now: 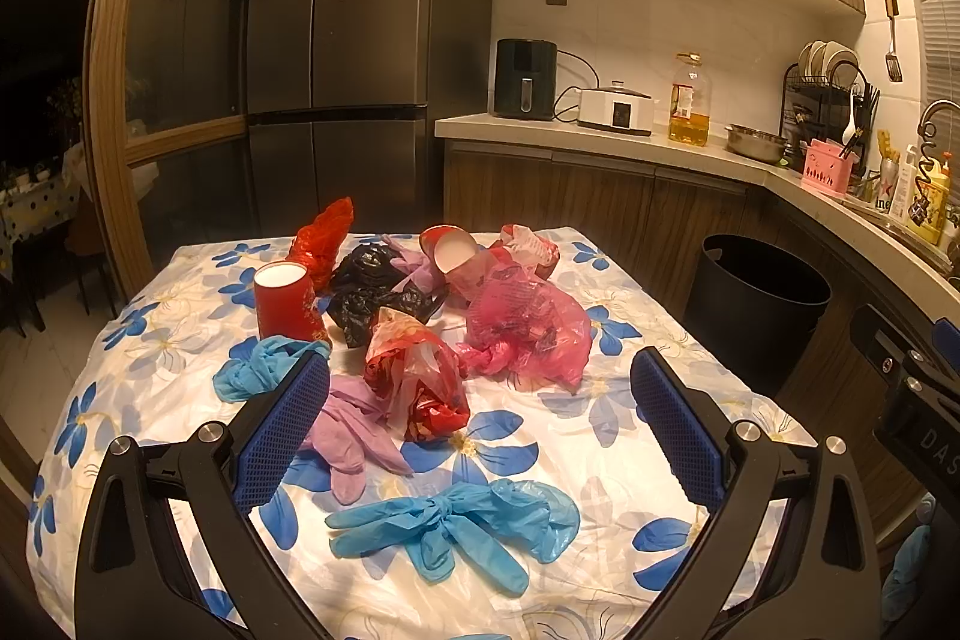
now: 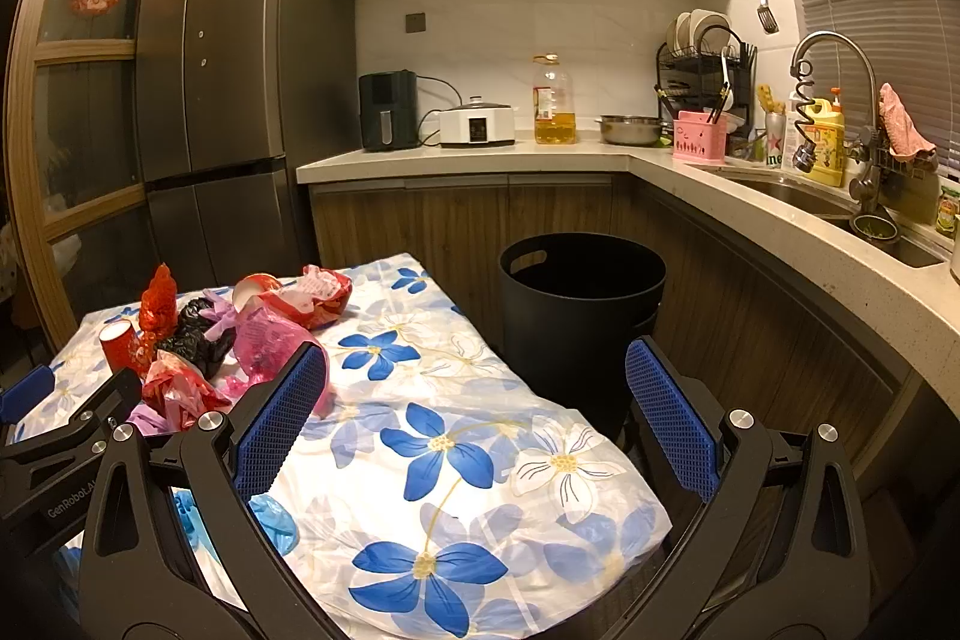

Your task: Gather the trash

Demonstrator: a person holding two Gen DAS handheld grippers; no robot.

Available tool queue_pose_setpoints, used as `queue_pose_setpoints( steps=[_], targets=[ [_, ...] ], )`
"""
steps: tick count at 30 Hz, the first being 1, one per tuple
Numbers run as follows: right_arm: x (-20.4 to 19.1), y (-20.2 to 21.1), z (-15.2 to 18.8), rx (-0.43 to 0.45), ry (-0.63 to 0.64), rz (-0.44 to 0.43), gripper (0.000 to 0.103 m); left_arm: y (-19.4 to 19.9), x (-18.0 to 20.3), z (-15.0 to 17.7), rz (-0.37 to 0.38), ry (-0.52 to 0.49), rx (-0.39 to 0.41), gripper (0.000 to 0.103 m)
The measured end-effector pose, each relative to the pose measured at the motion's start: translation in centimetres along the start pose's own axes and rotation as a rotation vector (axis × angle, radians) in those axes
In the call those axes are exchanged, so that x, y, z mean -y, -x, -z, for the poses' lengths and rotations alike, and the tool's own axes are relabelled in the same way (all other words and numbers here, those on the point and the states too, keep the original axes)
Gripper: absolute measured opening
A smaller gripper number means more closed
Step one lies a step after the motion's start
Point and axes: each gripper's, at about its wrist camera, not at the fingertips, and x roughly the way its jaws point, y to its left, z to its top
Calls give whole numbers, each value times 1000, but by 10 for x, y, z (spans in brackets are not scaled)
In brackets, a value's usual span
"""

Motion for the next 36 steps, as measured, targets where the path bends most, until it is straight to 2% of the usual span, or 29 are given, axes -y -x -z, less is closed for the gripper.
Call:
queue_pose_setpoints(
  steps=[36],
  targets=[
    [-8,1,-1,3,7,-3,99,2,12,-4,3,7,9,97]
  ],
)
